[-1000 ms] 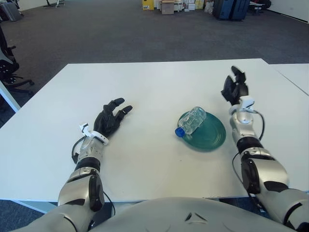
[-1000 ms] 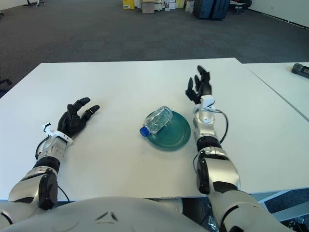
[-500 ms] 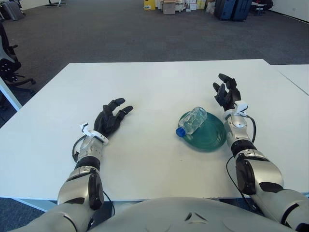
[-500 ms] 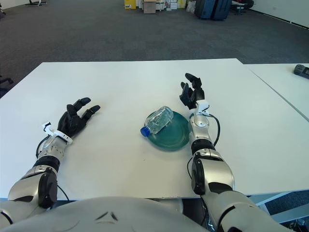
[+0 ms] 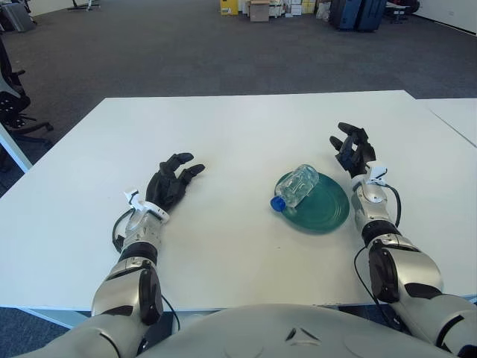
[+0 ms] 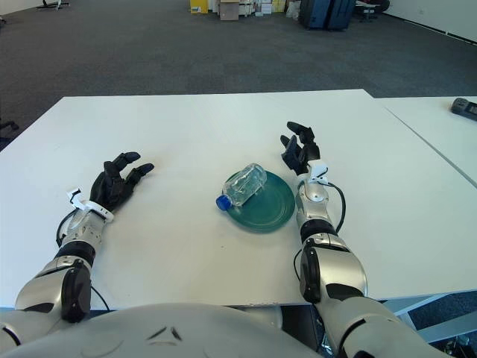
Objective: Put the bottle into the plate.
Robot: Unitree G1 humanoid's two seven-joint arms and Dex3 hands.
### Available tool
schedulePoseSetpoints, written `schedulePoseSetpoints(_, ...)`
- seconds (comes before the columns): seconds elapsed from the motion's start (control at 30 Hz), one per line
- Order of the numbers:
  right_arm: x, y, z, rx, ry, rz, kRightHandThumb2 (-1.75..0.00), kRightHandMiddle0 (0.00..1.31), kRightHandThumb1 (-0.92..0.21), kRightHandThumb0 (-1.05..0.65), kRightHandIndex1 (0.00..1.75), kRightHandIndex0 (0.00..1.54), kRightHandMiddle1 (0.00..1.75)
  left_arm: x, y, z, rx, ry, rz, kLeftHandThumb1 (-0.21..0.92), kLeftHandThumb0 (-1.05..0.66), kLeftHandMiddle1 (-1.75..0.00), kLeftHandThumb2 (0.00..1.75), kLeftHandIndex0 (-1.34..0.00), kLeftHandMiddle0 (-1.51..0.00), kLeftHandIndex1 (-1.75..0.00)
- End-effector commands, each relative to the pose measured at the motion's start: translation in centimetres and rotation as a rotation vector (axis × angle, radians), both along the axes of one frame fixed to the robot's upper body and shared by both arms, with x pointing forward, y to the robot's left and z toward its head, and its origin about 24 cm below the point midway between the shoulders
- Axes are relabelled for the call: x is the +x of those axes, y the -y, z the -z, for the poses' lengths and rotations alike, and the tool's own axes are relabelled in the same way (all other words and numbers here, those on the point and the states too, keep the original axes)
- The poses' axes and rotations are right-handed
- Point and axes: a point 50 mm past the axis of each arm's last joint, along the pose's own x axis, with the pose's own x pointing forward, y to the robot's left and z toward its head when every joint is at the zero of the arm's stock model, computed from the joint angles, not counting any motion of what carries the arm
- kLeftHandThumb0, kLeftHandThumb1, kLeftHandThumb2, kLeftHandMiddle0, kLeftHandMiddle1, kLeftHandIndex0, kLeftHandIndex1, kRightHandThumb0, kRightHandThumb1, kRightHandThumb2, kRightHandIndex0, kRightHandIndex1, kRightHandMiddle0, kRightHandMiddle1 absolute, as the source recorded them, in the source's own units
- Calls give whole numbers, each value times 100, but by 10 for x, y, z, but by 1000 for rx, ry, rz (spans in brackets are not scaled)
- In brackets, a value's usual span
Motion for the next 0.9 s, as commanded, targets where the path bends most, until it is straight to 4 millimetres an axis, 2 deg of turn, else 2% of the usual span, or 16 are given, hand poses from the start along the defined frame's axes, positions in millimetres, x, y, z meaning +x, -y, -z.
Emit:
schedulePoseSetpoints(0.0, -1, 1, 0, -32, -2, -26, -104, 26, -92, -75, 10, 67, 89, -2, 1, 2, 1, -7, -2, 92, -95, -136, 102, -47, -60, -134)
schedulePoseSetpoints(0.7, -5, 10, 1, -75, -17, -84, -105, 24, -92, -78, 7, 66, 86, -3, 0, 2, 3, 5, -3, 92, -97, -143, 104, -45, -56, -137)
schedulePoseSetpoints(0.87, -12, 8, 12, -75, -66, -104, -104, 17, -92, -76, 3, 60, 83, -2, -1, 1, 3, 13, -7, 92, -96, -142, 103, -46, -58, -137)
